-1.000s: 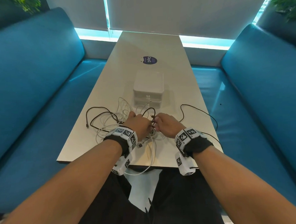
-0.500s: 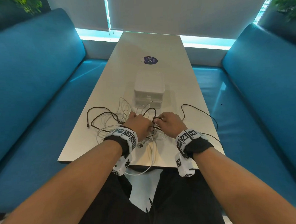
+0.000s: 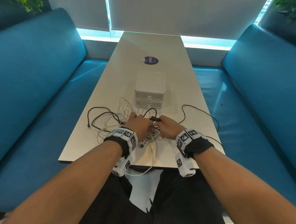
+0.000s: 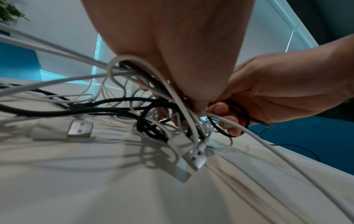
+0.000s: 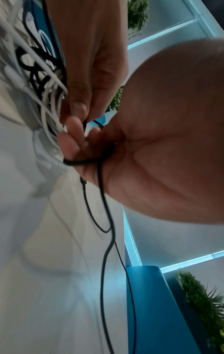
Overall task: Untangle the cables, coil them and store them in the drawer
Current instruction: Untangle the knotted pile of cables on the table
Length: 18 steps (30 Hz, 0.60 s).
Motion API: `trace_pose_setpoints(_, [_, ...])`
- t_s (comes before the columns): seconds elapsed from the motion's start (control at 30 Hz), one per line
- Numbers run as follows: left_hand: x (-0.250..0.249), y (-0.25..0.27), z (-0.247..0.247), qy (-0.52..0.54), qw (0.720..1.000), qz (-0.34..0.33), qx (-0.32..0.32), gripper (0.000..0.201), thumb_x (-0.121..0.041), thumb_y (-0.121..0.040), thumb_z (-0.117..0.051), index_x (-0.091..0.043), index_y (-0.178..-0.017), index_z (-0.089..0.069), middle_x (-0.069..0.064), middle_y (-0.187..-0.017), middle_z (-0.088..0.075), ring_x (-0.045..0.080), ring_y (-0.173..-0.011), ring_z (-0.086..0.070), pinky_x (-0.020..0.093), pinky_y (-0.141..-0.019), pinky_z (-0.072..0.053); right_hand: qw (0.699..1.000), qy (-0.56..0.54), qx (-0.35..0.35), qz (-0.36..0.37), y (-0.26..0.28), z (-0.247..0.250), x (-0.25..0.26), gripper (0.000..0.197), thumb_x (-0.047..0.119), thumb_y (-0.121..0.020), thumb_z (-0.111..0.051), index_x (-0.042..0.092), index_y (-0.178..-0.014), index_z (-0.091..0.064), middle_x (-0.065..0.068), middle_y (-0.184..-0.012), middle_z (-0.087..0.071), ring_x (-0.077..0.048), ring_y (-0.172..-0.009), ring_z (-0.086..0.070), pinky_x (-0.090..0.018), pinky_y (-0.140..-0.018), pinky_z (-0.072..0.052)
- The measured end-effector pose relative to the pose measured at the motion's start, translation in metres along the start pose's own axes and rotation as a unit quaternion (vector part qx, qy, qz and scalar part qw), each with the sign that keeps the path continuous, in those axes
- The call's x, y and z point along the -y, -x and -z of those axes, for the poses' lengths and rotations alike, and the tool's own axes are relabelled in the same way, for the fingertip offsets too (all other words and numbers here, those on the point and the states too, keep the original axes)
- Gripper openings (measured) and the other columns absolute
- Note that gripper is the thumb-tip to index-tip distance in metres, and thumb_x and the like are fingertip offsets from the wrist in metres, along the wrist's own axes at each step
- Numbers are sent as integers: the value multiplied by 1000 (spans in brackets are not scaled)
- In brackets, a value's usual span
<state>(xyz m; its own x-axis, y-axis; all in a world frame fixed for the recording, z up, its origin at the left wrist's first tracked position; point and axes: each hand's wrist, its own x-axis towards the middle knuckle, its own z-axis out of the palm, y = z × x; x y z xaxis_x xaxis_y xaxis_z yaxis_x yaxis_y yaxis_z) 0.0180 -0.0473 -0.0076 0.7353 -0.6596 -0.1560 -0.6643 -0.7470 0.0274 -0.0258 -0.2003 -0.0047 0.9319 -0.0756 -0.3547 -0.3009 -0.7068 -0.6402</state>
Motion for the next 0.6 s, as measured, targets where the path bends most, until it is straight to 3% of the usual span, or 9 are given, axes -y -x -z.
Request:
trace_pose_setpoints(0.07, [0,0,1,12,1000,1,1,27,-30,-101,-36,-28,-79,-52,-6,-75,-57,20,-87,-48,43,-98,-26,999,-34,-16,6,2,1,-1,20,19,-96,-38,10,-110,-49,-16,-93,-66,-30,-78,-67,-46,-75,-57])
trace_pose_setpoints(0.13, [-1,2,2,18,1000,-2,-2,27,-31,-100,-36,-28,-80,-53,-6,-75,-57,20,-87,-49,43,-97,-25,999,-11,-30,16,4,3,0,20,22,-97,-41,11,-110,-51,-13,-95,-65,-27,-79,-62,-41,-69,-51])
trace_pose_setpoints(0.23, [-2,2,3,24,1000,-10,-12,25,-29,-101,-36,-31,-81,-51,-9,-77,-56,20,-85,-48,42,-96,-25,999,31,-29,29,2,6,3,19,31,-91,-48,14,-89,-57,-5,-82,-62,-22,-74,-57,-31,-60,-37])
trace_pose_setpoints(0.3, [-2,3,5,29,999,-11,-16,25,-27,-101,-36,-32,-81,-50,-10,-75,-53,19,-84,-47,42,-97,-26,998,47,-15,36,1,5,5,20,27,-88,-51,12,-79,-60,-5,-74,-61,-21,-67,-54,-30,-57,-36])
trace_pose_setpoints(0.4, [-1,2,6,35,999,-5,-6,28,-31,-102,-36,-31,-84,-56,-9,-74,-56,19,-85,-50,42,-99,-25,995,86,-18,51,2,4,1,20,22,-91,-52,10,-80,-63,-8,-74,-63,-23,-68,-57,-30,-56,-39])
trace_pose_setpoints(0.6, [0,0,1,14,1000,-13,-13,30,-35,-103,-36,-29,-94,-65,-6,-84,-64,20,-92,-52,44,-100,-25,987,118,-30,102,7,8,-2,9,24,-95,-56,24,-90,-64,-3,-84,-65,-18,-74,-58,-26,-59,-38])
